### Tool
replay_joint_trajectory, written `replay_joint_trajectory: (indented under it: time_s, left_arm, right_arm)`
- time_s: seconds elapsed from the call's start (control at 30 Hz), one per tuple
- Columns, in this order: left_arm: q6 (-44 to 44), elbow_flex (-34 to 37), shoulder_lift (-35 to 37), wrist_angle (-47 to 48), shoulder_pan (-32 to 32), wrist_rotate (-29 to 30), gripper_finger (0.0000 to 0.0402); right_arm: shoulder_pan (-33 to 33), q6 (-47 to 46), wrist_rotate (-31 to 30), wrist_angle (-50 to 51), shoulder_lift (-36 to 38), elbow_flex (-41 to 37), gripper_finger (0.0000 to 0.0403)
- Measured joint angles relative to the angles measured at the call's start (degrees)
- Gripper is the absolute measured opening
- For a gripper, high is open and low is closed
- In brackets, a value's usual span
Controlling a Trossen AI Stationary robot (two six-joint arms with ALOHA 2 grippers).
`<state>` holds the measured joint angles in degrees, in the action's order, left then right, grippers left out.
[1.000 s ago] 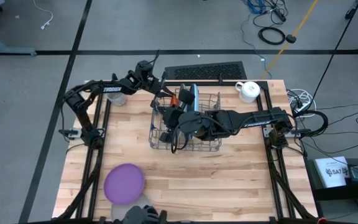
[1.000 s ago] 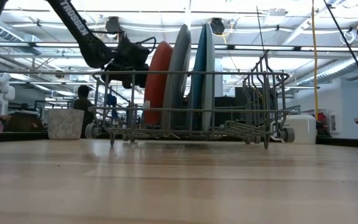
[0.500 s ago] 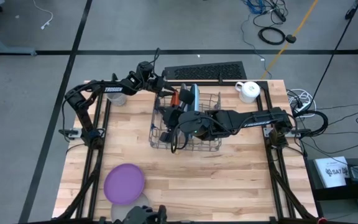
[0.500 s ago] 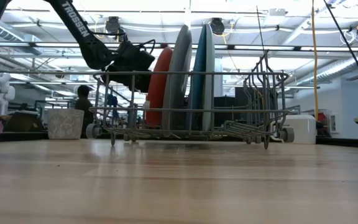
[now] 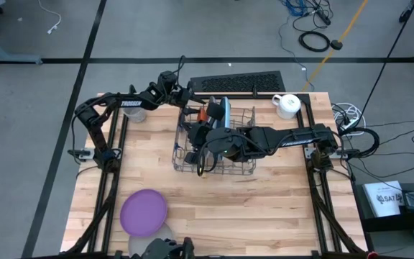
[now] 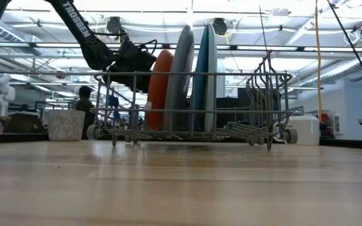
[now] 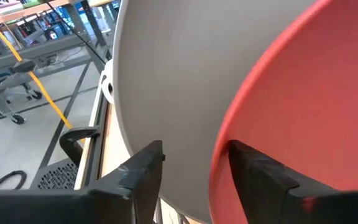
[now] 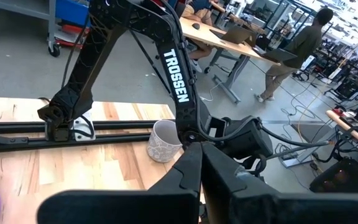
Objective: Sort dishes
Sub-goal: Put the orange plate in the dish rack
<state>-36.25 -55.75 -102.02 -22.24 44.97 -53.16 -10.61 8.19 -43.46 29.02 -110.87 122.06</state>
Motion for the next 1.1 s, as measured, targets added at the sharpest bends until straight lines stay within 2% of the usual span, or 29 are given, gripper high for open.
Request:
replay_joint_trajectory:
  time_s: [0.23, 0.57, 0.87, 1.0, 1.1]
  left_arm:
    - [2.9, 0.0, 0.7, 0.1, -0.1, -1.7, 0.0215]
    - [10.4, 0.0, 7.0, 1.4, -0.5, -2.2, 0.026]
    - [7.4, 0.0, 14.4, 14.3, -0.5, -2.0, 0.0265]
    - [4.4, 0.0, 14.1, 17.5, -1.2, 2.5, 0.0265]
    - [4.4, 0.0, 13.1, 17.8, -2.2, 2.9, 0.0265]
  right_arm:
    - [0.1, 0.0, 0.0, 0.0, 0.0, 0.0, 0.0]
    - [0.5, 0.0, 0.0, 0.0, 0.0, 0.0, 0.0]
    - [0.5, 1.1, 0.0, 0.0, 0.0, 0.0, 0.0]
    - [0.5, 1.4, 0.0, -0.1, 0.0, 0.0, 0.0]
    - [0.4, 1.1, 0.0, -0.1, 0.0, 0.0, 0.0]
